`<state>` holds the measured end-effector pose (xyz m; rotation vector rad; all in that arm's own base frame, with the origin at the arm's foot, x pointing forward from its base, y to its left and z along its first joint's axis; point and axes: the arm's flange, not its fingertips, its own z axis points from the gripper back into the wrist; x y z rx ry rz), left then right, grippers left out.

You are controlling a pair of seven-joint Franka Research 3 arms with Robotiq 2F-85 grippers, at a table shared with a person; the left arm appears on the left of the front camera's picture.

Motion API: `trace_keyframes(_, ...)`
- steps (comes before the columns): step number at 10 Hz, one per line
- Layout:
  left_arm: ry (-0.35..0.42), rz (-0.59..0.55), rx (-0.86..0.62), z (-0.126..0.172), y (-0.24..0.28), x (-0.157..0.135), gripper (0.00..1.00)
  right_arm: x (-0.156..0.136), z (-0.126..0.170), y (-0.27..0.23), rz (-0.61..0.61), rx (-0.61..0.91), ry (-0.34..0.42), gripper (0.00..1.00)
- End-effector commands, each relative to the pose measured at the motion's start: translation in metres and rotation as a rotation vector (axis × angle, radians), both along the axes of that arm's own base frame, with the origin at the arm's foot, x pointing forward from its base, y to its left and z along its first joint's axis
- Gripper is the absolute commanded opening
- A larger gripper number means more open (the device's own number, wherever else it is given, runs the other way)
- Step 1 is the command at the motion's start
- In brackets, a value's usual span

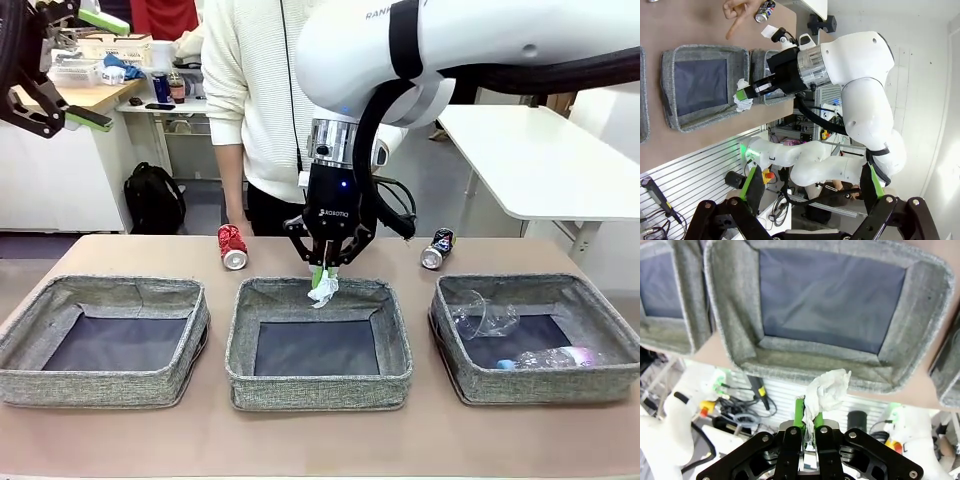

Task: Sort the waste into the appropriate baskets.
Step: Place the picked waste into the Fabric basket indicated by the person.

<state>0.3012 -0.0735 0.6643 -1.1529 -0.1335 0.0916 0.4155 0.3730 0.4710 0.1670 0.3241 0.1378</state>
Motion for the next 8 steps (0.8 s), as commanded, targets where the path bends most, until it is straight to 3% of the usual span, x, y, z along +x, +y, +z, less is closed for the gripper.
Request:
trace_keyframes(1,-0.012,-0.010,-0.017,0.0011,0.0003,-0.0007,1.00,-0.0023,0.0024,-0.0044,0.007,0.015,0.006,0.30)
trace_keyframes(2,-0.012,-0.010,-0.017,0.0011,0.0003,-0.0007,1.00,-0.0025,0.0025,-0.0052,0.008,0.011,0.000,0.65)
trace_keyframes(3,-0.012,-0.010,-0.017,0.0011,0.0003,-0.0007,1.00,-0.0027,0.0039,-0.0062,0.004,0.012,-0.004,0.89)
trace_keyframes(4,-0.012,-0.010,-0.017,0.0011,0.0003,-0.0007,1.00,-0.0029,0.0046,-0.0071,0.001,0.015,-0.008,1.00)
trace_keyframes(8,-0.012,-0.010,-0.017,0.0011,0.0003,-0.0007,1.00,-0.0027,0.0061,-0.0110,-0.017,0.014,-0.015,1.00)
